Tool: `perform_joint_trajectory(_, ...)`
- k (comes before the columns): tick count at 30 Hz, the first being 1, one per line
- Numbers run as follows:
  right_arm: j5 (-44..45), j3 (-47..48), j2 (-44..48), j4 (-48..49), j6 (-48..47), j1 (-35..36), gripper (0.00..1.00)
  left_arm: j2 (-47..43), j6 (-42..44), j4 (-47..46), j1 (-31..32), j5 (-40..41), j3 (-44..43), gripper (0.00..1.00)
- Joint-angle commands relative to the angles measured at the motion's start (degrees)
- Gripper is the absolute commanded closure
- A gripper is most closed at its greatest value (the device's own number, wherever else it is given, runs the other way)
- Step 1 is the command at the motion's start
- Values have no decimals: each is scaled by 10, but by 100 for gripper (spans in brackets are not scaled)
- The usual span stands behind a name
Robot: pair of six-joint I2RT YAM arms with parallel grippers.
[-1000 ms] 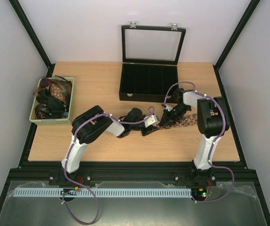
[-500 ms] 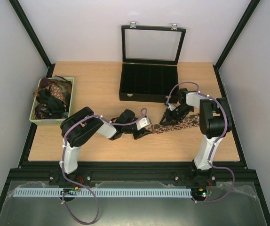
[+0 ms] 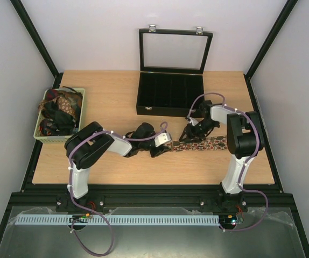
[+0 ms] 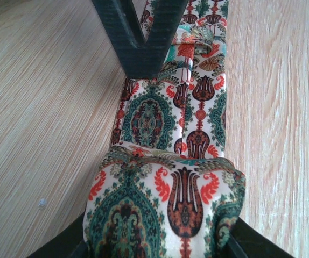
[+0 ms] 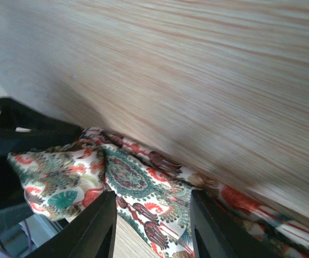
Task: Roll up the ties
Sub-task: Roll the tie at the center of the board.
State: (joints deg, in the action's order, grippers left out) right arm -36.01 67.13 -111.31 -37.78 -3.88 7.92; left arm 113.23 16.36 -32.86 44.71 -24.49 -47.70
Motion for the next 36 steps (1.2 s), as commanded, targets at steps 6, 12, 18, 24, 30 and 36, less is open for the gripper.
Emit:
perform_joint_trajectory(6, -128, -20, 54, -14, 36, 49, 52, 16, 40, 130, 11, 74, 5, 60)
perform_joint_trajectory(12, -123, -37, 54, 5, 57, 73, 53, 14, 35, 137, 23, 81, 8, 60)
perform_joint_trajectory(18, -77, -22, 6, 13, 61, 77, 55, 13, 30, 135, 27, 84, 11, 60)
perform_joint_trajectory(24, -73, -8, -22, 24, 73, 77, 64, 13, 33, 132, 29, 83, 12, 59)
perform_joint_trajectory(30, -72, -3, -31, 22, 71, 78, 92, 16, 37, 133, 31, 82, 8, 59)
perform_joint_trajectory(36, -38, -28, -24, 15, 49, 74, 99, 3, 36, 119, 21, 59, 14, 39)
